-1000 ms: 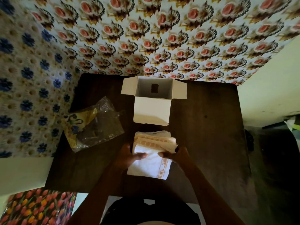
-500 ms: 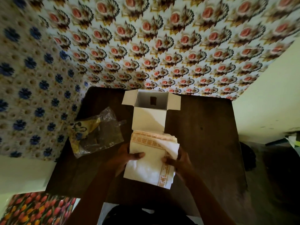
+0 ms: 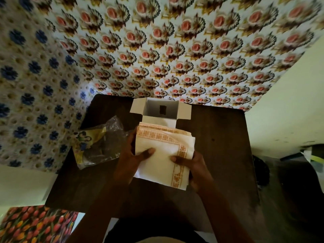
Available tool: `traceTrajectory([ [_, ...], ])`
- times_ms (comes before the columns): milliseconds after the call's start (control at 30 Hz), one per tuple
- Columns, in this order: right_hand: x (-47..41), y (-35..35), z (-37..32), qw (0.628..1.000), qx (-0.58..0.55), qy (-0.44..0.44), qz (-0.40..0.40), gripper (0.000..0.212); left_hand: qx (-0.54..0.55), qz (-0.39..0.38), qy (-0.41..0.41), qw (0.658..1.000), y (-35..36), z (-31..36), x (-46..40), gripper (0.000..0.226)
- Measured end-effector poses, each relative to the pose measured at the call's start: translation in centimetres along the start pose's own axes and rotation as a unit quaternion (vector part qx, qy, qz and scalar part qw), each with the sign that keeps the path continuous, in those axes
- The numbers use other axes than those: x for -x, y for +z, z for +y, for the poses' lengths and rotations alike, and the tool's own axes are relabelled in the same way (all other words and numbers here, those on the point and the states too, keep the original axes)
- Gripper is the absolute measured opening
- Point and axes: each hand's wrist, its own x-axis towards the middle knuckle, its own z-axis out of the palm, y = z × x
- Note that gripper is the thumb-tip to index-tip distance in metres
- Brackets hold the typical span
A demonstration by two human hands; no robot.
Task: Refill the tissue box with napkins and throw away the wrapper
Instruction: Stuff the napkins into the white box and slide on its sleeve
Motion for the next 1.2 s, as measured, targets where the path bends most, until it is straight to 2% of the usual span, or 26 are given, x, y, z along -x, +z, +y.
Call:
traceTrajectory([
  [100,-0.3,1.0,-1.6,0.999,-0.019,0.039,-0.008,0.042,-0.011,-0.013,0.038,0.999,-0.4,1.7,-0.7,0.07],
  [167,-1.0,1.5,-2.2,0.998,-0.028,0.059,-0.004,0.04,-0.006,-0.025,0.053,0.998,-0.6,2.9,-1.3,0.077],
  [300,-2.3,2.5,-3.0,0.995,-0.053,0.086,-0.018,0.054,0.016,-0.045,0.069,0.996,-1.3,4.7,-2.4,0.079],
  [400,-2.9,2.9,-3.2,0.995,-0.066,0.073,-0.031,0.067,0.018,-0.06,0.066,0.996,-1.8,5.7,-3.7,0.079],
  [500,-3.2,3.3,-3.9,0.998,-0.058,0.021,-0.009,0.04,-0.021,-0.027,0.072,0.997,-1.7,6.2,-5.0,0.074],
  [633,-3.9,3.2,-6.4,0.998,0.036,-0.045,0.032,0.039,-0.084,0.023,0.076,0.993,-0.8,6.7,-6.6,0.062],
  [733,-5.3,2.9,-8.2,0.988,0.109,-0.102,0.046,0.037,-0.081,-0.018,0.069,0.994,-1.0,6.5,-7.9,0.064],
  [833,-7.0,2.5,-8.9,0.982,0.097,-0.156,0.047,0.044,-0.092,-0.078,0.05,0.991,-1.6,6.7,-9.5,0.075],
  [933,-8.7,2.1,-9.8,0.976,0.112,-0.183,0.045,0.048,-0.123,-0.096,0.058,0.986,-1.5,7.0,-11.0,0.067],
  [1000,-10.0,1.8,-10.5,0.959,0.206,-0.191,0.042,0.056,-0.115,-0.073,0.065,0.989,-1.1,7.0,-12.2,0.062],
  [1100,-12.1,1.8,-10.8,0.92,0.345,-0.177,0.058,0.085,-0.133,-0.021,0.098,0.986,-0.1,6.6,-14.1,0.049],
  [1200,-13.9,2.2,-10.7,0.894,0.384,-0.195,0.127,0.08,-0.167,-0.004,0.125,0.978,0.8,6.5,-15.8,0.056],
])
